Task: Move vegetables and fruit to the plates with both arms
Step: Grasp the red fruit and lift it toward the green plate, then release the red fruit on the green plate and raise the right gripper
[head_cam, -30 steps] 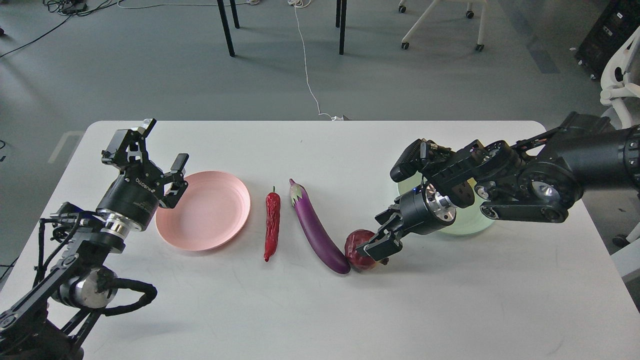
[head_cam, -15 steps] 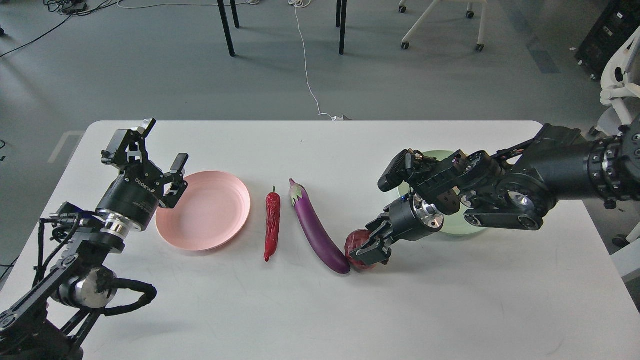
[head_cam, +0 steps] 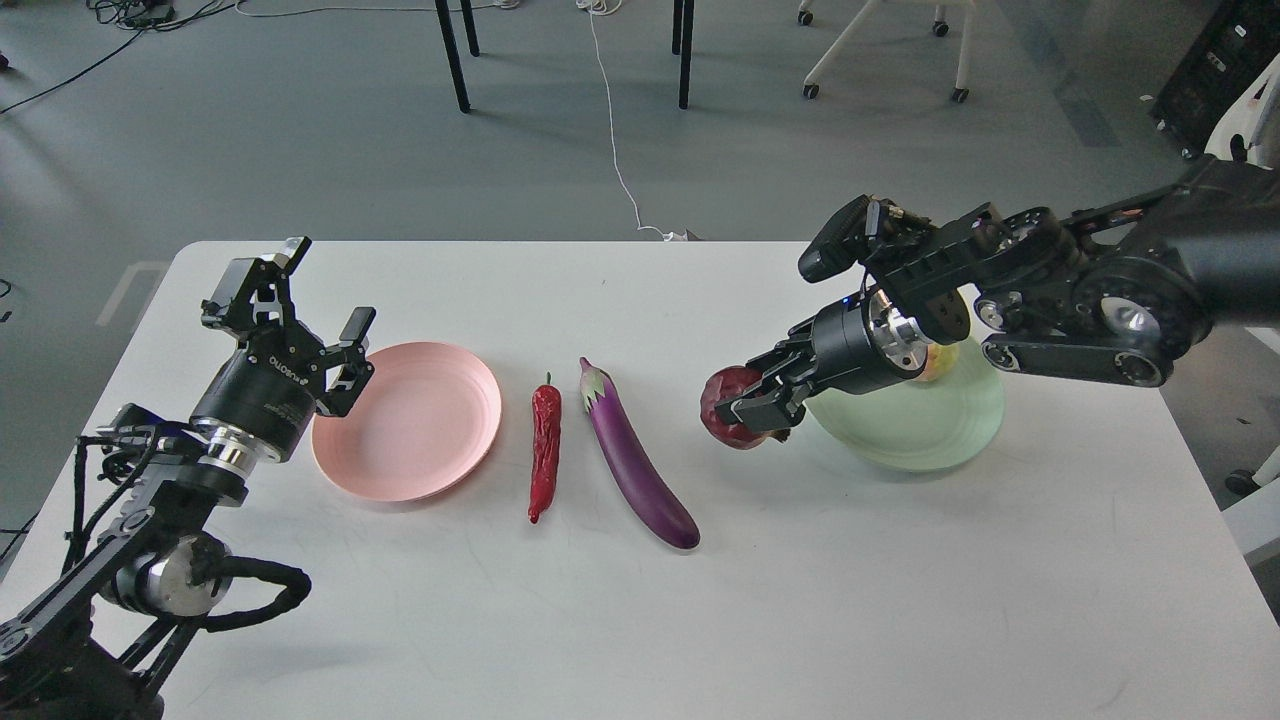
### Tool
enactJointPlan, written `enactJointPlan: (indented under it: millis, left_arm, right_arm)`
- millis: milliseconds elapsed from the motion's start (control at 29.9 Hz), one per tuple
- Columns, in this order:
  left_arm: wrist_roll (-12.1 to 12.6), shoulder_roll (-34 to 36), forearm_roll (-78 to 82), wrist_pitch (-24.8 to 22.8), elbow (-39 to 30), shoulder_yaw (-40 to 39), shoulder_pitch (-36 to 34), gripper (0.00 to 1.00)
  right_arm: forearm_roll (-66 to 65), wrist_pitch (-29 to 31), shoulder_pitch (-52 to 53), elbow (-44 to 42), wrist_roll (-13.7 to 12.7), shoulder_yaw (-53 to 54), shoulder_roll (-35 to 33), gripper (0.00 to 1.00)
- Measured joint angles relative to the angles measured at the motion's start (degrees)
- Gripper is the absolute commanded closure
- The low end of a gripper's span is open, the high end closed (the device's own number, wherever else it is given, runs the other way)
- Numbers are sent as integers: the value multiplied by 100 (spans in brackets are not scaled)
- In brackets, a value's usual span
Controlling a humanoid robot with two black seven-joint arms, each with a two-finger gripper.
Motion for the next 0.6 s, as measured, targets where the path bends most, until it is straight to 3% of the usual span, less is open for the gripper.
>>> enactJointPlan:
  millis: [301,434,601]
  left_arm:
    - [8,18,7,-1,0,23,0,2]
    - [17,22,7,-1,0,25,1,2]
    - [26,22,10,-1,-4,40,1,2]
  right_arm:
    - [-994,3,-174,-521,-1,-100,-829,53]
    - [-1066,3,-417,-696,-1,-214,-970,48]
    - [-1069,-4,-780,-940,0,-264,-1044,12]
